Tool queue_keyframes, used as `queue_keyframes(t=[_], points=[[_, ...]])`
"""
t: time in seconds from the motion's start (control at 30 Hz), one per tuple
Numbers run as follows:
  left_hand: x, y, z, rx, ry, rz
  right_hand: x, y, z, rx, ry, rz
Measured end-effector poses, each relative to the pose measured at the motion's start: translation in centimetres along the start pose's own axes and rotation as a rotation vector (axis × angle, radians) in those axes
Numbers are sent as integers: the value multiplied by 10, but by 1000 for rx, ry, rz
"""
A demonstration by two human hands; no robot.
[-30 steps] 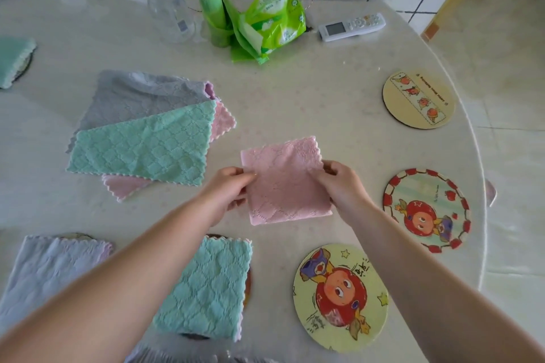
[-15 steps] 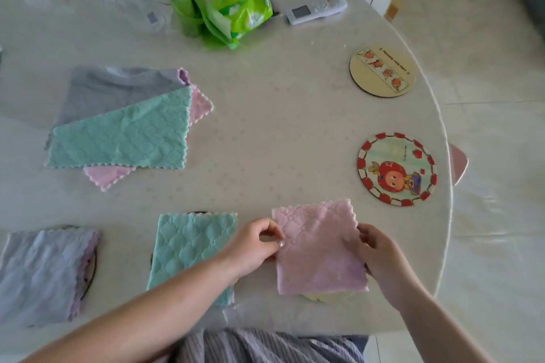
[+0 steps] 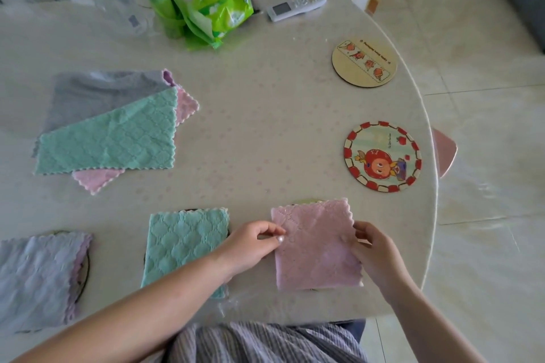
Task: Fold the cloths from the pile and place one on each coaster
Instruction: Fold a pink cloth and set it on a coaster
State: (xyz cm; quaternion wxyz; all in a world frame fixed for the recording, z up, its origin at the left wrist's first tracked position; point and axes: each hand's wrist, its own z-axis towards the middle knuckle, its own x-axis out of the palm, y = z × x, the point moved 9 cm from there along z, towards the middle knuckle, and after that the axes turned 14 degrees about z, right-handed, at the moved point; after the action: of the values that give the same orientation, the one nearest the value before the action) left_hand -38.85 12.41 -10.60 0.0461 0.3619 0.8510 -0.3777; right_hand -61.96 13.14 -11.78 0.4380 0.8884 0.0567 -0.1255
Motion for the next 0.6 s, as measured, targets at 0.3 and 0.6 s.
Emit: queue_keyframes(t=[0.3,0.6], points=[[10,-36,-20,517,-306,974,9,40,-26,-615,-147,-543],[48,-13,-8,435,-14,1344,54,8,-16,-555,94,-890]])
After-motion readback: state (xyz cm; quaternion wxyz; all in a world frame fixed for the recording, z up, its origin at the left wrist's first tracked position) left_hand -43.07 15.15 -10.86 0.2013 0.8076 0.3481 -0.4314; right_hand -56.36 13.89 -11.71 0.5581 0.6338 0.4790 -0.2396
